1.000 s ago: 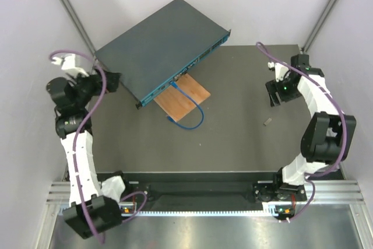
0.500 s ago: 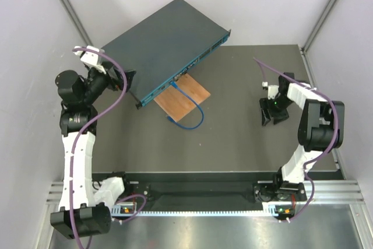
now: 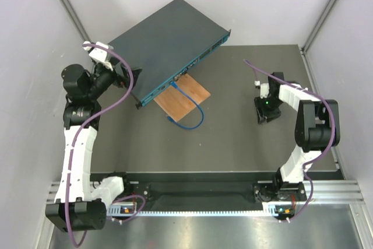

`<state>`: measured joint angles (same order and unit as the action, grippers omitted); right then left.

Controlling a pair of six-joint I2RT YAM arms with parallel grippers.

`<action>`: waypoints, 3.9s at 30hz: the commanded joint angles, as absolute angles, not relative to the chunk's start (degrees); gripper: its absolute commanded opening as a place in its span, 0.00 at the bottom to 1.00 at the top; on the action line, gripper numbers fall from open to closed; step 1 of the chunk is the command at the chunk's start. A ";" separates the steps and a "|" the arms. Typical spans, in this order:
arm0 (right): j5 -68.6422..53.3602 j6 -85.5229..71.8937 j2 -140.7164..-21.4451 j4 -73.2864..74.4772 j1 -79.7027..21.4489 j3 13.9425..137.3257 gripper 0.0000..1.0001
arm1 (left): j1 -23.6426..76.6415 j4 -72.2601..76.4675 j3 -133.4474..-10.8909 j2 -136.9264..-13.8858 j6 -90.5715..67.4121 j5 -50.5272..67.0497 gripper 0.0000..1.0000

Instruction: Insert the plug into the switch port

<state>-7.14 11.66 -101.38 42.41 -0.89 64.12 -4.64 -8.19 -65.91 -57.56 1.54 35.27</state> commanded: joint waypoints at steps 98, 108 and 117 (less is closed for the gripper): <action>-32.16 48.60 -58.89 49.40 -25.13 78.06 0.85 | 34.72 -16.02 -73.48 -73.21 -26.70 49.21 0.00; -31.47 52.98 -58.36 40.69 -36.20 75.23 0.70 | 34.36 -5.54 -69.52 -73.56 -42.00 54.49 0.00; -26.55 55.98 -60.64 40.95 -42.97 76.38 0.55 | 33.93 -5.71 -67.68 -73.92 -44.99 53.17 0.00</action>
<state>-28.03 53.74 -60.64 43.11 -41.10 75.33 34.46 -9.06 -68.73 -73.67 -42.37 53.10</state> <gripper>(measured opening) 0.558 0.109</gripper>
